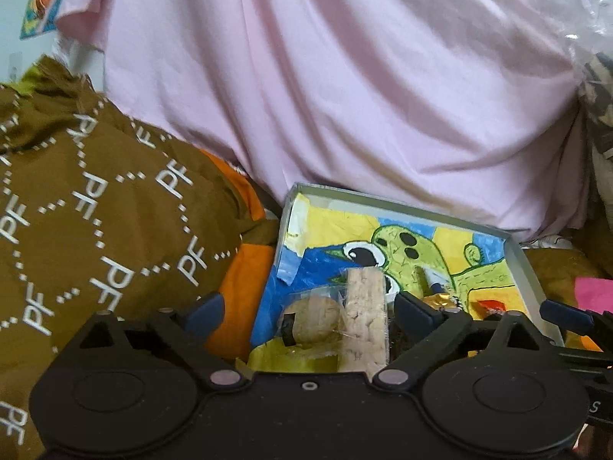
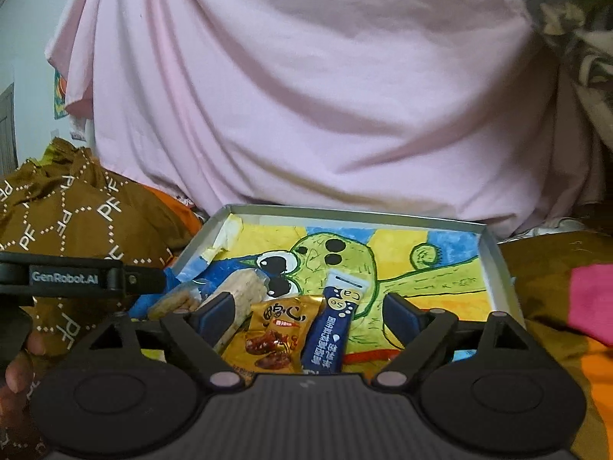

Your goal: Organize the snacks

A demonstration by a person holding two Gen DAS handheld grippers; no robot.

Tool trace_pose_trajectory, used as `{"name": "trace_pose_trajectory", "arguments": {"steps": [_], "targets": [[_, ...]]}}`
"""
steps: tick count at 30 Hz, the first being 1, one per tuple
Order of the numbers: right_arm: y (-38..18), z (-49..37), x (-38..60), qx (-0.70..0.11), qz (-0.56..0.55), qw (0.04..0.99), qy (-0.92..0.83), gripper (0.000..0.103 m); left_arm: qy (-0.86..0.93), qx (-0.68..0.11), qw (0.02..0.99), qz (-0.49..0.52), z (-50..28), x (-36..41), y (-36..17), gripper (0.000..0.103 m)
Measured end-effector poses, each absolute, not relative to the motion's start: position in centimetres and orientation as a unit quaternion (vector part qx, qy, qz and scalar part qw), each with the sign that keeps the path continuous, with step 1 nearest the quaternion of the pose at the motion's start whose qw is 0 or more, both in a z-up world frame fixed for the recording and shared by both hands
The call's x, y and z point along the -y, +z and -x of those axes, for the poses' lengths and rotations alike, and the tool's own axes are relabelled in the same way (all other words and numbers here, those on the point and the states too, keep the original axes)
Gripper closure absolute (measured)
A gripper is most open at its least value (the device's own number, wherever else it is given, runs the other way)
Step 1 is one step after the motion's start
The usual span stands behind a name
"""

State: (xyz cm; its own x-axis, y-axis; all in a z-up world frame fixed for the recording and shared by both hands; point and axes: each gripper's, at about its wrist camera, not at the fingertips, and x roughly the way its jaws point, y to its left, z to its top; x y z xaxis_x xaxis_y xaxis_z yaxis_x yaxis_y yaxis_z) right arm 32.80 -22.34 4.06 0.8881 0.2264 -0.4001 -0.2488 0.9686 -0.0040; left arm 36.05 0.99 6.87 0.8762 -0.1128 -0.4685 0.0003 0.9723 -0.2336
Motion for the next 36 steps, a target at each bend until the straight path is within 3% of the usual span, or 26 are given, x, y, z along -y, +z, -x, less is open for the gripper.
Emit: {"name": "trace_pose_trajectory", "arguments": {"steps": [5,21,36], "targets": [[4.7,-30.4,23.2,-0.188,0.013,0.975,0.121,0.010,-0.021,-0.230,0.967,0.111,-33.1,-0.8,7.9,0.001],[5.7,-21.0,25.5,-0.152,-0.014,0.982,0.113,0.001,-0.012,-0.187,0.975,0.116,-22.5,-0.7,9.3,0.001],[5.6,-11.8,25.4,-0.146,-0.056,0.981,0.117,0.000,0.012,-0.166,0.982,0.092,-13.0,-0.6,7.8,0.001]]}}
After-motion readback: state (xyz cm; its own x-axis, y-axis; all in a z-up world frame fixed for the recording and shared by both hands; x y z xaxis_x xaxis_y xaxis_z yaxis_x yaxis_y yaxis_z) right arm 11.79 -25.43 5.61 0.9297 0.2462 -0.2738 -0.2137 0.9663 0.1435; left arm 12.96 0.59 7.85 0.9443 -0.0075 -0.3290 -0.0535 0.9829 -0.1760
